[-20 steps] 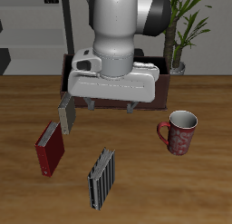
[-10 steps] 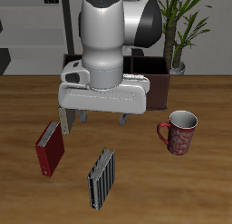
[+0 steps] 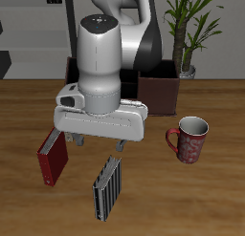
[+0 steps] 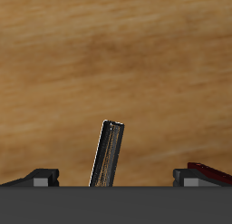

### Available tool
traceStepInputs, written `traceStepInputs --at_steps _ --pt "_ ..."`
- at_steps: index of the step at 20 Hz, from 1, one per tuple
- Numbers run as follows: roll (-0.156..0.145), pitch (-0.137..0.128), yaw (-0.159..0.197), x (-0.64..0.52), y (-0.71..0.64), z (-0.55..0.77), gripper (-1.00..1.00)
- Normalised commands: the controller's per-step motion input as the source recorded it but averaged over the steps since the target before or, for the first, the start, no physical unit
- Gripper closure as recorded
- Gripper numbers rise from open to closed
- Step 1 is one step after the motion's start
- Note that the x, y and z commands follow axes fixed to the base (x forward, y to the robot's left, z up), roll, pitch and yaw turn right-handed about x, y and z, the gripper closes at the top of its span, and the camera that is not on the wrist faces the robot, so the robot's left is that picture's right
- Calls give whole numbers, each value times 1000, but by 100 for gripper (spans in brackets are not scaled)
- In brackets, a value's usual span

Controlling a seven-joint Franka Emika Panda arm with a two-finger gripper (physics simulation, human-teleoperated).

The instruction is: Place the striped book into the back desk caddy's left compartment

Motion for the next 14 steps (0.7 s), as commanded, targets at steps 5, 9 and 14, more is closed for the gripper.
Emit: traceStepInputs --at_steps 5,9,14 --pt "-4 1 -26 84 61 -213 -100" --pt "17 13 -23 107 183 -353 -100" --pt "-7 -19 -15 69 137 -198 -100"
